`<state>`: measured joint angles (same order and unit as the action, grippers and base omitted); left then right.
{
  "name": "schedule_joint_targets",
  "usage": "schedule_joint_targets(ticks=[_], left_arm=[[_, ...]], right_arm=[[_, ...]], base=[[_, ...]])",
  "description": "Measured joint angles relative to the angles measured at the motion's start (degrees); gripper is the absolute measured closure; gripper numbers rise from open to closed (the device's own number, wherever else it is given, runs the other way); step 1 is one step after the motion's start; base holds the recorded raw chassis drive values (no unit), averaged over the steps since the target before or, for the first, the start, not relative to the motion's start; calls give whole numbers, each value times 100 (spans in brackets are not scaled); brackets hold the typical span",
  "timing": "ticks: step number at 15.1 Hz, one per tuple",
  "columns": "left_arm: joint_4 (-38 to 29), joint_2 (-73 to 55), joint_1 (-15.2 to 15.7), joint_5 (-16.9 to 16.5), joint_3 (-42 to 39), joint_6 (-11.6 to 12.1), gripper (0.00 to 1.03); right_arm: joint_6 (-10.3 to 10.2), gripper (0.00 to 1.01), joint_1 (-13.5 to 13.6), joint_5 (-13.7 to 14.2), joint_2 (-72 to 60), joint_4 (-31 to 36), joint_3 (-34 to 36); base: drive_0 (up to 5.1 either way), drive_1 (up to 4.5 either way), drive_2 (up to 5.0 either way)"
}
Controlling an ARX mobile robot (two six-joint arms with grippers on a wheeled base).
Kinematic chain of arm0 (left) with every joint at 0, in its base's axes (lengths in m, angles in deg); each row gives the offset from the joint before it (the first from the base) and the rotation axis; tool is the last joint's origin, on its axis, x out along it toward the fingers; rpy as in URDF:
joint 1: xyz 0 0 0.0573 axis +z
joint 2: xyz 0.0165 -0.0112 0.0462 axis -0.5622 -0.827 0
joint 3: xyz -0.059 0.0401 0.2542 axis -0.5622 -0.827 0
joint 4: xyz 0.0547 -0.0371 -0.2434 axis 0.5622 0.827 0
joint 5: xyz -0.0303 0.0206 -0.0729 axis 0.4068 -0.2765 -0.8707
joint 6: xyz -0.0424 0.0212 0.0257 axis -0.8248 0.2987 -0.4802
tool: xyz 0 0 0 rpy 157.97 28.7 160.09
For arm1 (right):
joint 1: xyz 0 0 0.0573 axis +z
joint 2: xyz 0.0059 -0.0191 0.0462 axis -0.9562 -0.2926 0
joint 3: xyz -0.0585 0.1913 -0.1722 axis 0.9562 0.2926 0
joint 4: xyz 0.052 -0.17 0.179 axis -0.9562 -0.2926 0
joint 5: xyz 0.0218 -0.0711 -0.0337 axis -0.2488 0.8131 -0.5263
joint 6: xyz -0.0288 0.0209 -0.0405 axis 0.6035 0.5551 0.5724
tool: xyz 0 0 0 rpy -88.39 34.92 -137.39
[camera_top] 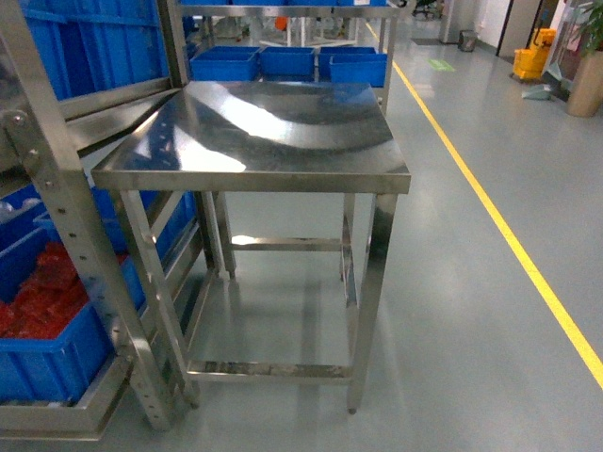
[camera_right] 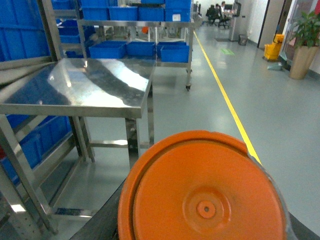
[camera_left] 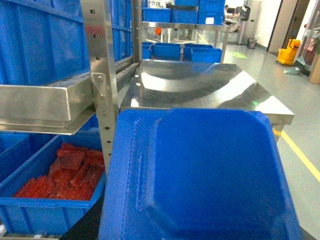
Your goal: Sort blue parts and orange caps into right shelf containers
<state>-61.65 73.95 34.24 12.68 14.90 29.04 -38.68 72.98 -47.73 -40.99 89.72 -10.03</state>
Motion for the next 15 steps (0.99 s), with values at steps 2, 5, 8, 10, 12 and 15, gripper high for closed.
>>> schedule_joint_targets(ticks=[2, 5, 8, 10, 12, 15], left_arm=[[-31, 0, 0, -15, 0, 2, 61], [-15, 0, 0, -20, 0, 2, 61], [0, 0, 0, -17, 0, 2, 61], [7, 0, 0, -17, 0, 2, 61], [13, 0, 0, -13, 0, 2, 61], [13, 0, 0, -15, -2, 2, 61]], right_arm=[[0, 57, 0, 4, 0, 4, 0], [0, 57, 0, 22, 0, -26, 0], [0, 57, 0, 20, 0, -31, 0], [0, 57, 0, 17, 0, -35, 0], [0, 57, 0, 17, 0, -39, 0], [0, 57, 0, 17, 0, -39, 0]], base=[[0, 429, -429], [0, 429, -429], [0, 429, -429], [0, 429, -429], [-470, 176, 348], [-484, 219, 277]])
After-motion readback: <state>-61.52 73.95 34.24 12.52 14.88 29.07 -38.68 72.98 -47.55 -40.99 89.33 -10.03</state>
